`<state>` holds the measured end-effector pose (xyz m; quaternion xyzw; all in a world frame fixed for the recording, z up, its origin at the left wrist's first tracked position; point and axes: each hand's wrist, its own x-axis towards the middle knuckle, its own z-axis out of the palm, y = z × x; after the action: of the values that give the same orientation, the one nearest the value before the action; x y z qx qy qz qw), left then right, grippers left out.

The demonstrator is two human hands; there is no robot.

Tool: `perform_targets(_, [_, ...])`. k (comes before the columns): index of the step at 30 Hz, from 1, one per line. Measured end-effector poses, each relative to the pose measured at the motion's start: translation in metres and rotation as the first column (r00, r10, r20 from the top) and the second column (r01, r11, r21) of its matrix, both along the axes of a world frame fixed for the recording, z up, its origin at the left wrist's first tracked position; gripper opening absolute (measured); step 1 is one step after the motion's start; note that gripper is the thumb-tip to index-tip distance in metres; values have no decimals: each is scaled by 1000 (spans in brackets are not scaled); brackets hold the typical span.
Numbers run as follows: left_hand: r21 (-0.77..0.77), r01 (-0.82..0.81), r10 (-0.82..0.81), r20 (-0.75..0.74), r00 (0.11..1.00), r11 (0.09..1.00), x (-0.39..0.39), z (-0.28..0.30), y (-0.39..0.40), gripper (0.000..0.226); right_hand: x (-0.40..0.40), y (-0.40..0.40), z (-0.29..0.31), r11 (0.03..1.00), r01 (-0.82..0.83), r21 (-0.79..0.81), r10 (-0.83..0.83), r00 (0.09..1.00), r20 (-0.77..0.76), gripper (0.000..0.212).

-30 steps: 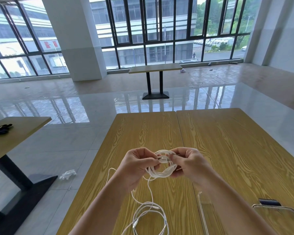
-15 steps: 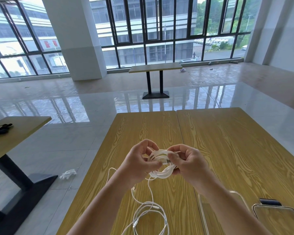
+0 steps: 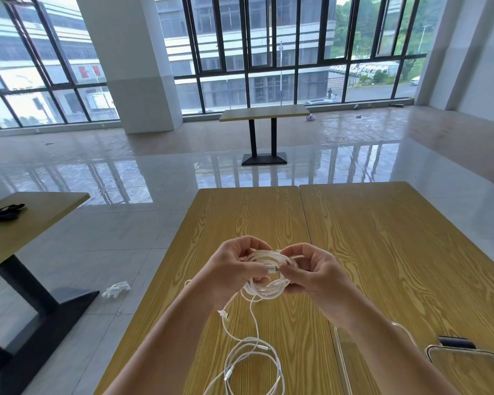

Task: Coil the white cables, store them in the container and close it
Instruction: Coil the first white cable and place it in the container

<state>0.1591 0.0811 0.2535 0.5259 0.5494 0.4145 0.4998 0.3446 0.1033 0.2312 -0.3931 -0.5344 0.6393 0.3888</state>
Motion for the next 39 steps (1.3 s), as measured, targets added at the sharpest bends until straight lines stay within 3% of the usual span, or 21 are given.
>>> perform_targets(4, [-92,64,-55,93,994,994,-6,-1,0,29,2,3,0,1000,-5,10,5,997,82,20])
perform_targets(8, [-16,36,-38,-145,989,999,-5,-3,2,30,-3,1,-4,999,28,23,-31,990,137,16])
perform_targets(10, [15,52,-48,-195,980,999,-3,-1,1,29,-3,0,-5,999,29,30,-33,989,142,15])
perform_targets(16, [-96,171,-174,-19,985,981,-9,3,1,30,-4,-4,0,997,-43,70,31,986,162,14])
perform_targets(19, [-52,78,-85,-134,987,996,-8,1,3,19,-6,-4,1,997,-33,76,20,985,171,13])
perform_targets(22, [146,-29,77,-340,937,989,-4,-6,2,10,-5,-3,1,997,8,77,-19,989,148,12])
perform_targets(27, [238,-83,181,-431,884,968,6,-14,-3,10,-6,-2,-1,997,34,72,-42,994,102,14])
perform_targets(29, [231,-126,202,-345,916,965,7,-15,-4,13,-6,-2,-2,997,40,72,-47,995,90,14])
perform_targets(32, [91,-204,202,37,979,975,8,-17,-5,26,-8,-1,-2,997,43,61,-47,997,68,15])
perform_targets(34, [-38,-188,189,357,915,981,8,-17,-6,35,-10,-1,-3,997,46,56,-49,997,60,15])
perform_targets(36, [-132,-111,169,591,789,985,7,-15,-7,40,-10,-1,-3,997,47,64,-51,997,61,14])
perform_targets(39, [-165,-65,164,709,686,984,6,-14,-8,35,-9,0,-5,996,54,64,-59,995,80,14])
